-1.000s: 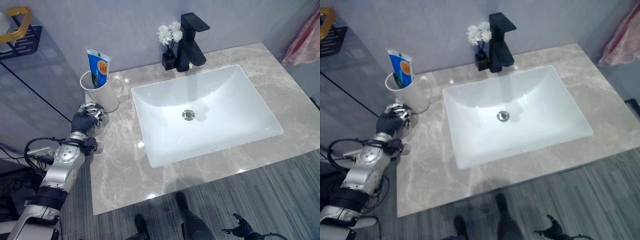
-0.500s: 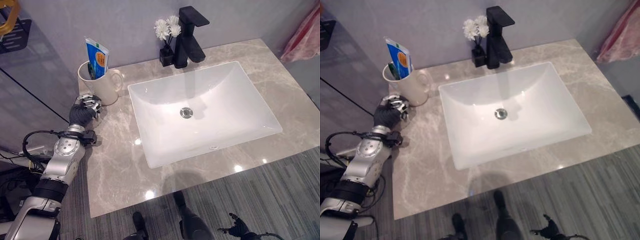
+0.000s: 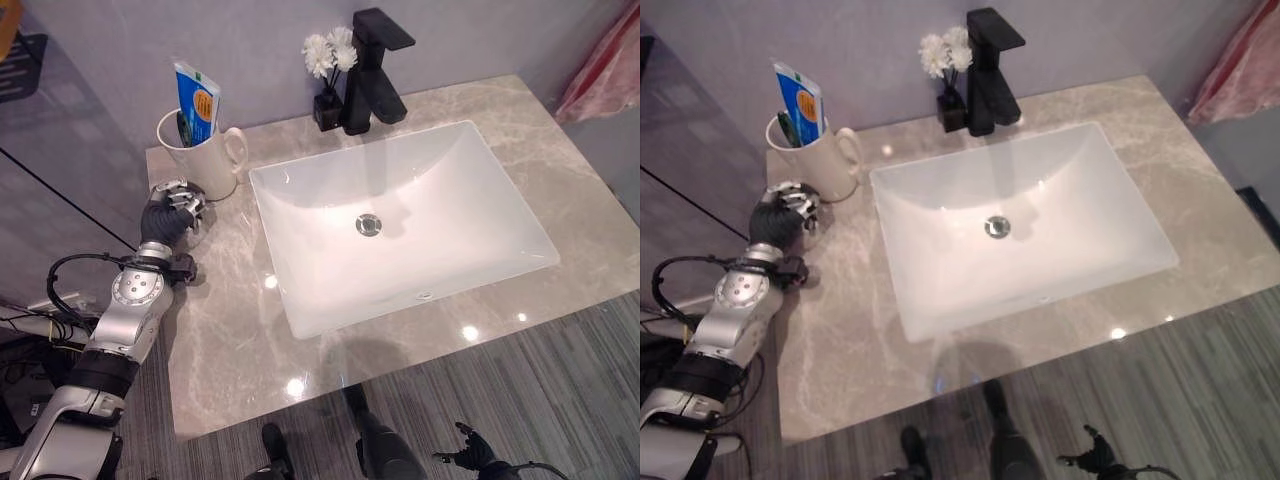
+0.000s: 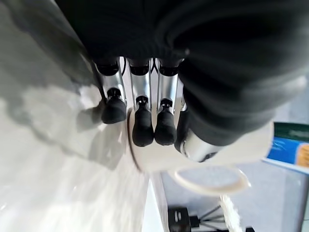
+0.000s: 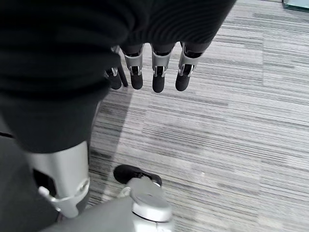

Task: Put brush and paste in cup on sink, flatten towel.

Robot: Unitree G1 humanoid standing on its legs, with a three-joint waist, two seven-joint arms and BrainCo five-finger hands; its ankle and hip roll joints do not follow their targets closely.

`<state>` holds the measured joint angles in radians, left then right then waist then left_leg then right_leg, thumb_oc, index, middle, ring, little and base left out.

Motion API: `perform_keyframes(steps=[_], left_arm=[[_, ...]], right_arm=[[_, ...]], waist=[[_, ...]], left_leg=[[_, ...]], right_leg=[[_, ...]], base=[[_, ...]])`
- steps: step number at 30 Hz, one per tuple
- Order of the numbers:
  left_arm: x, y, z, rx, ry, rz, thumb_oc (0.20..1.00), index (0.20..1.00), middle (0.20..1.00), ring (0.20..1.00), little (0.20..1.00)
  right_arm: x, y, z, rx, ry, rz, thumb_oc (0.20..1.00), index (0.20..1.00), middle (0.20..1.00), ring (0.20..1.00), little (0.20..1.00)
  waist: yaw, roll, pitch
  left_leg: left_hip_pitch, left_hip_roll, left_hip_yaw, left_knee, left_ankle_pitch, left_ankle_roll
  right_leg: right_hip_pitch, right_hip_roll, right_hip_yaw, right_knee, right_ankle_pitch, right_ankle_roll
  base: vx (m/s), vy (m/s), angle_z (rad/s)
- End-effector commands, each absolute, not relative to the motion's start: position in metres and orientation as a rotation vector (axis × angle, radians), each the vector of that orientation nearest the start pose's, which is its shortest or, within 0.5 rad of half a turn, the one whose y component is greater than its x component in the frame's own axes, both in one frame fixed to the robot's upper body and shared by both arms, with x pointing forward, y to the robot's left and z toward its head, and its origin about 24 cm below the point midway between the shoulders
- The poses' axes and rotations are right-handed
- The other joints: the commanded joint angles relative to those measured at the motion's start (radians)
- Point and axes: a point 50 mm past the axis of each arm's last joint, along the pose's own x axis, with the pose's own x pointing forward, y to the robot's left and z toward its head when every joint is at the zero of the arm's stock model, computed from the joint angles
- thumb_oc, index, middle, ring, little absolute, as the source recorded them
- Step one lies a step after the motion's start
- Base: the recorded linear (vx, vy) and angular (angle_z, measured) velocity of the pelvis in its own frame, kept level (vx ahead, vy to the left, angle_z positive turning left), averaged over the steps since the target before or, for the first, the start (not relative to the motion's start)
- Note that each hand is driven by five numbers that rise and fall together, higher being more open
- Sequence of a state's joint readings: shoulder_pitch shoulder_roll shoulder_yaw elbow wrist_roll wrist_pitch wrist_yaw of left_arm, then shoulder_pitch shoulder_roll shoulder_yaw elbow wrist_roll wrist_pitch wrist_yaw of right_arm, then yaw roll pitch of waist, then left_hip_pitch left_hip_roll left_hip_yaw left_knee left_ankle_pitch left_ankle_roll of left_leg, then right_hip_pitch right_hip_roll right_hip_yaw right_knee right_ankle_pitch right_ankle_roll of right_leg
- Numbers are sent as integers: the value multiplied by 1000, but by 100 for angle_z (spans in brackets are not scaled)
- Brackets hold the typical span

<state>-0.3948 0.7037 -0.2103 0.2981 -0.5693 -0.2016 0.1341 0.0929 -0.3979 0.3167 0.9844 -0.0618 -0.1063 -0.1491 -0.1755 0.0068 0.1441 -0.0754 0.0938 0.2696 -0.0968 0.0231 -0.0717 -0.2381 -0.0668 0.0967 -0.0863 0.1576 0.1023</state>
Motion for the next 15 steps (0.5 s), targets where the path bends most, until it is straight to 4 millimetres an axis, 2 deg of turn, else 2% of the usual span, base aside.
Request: perform_keyframes(steps=[1, 7, 15], left_arm=[[317, 255, 127, 225, -197, 19, 200, 200, 200, 200, 200], [309, 256, 123, 212, -192, -2, 200, 200, 200, 200, 200], [321, 263, 118, 238, -148, 55, 200, 200, 200, 200, 200]], right_arm=[[110, -264, -134, -631, 962, 28, 1000, 1000, 1000, 1000, 1000], [112, -265, -133, -639, 957, 34, 1000, 1000, 1000, 1000, 1000], [106, -270, -134, -642, 983, 30, 1000, 1000, 1000, 1000, 1000]], waist=[[4, -11, -15], [11, -2, -7], [-4, 4, -3]], left_leg=[[16, 28, -15, 10, 6, -26], [11, 29, -19, 10, 10, -28], [-9, 31, -14, 10, 18, -33]], right_leg=[[16, -55, -1, -1, -17, 83], [13, -53, -7, -1, -16, 79], [-11, -52, -5, -1, -8, 80]], base=[[0, 0, 0], [-11, -15, 3], [-2, -2, 0]])
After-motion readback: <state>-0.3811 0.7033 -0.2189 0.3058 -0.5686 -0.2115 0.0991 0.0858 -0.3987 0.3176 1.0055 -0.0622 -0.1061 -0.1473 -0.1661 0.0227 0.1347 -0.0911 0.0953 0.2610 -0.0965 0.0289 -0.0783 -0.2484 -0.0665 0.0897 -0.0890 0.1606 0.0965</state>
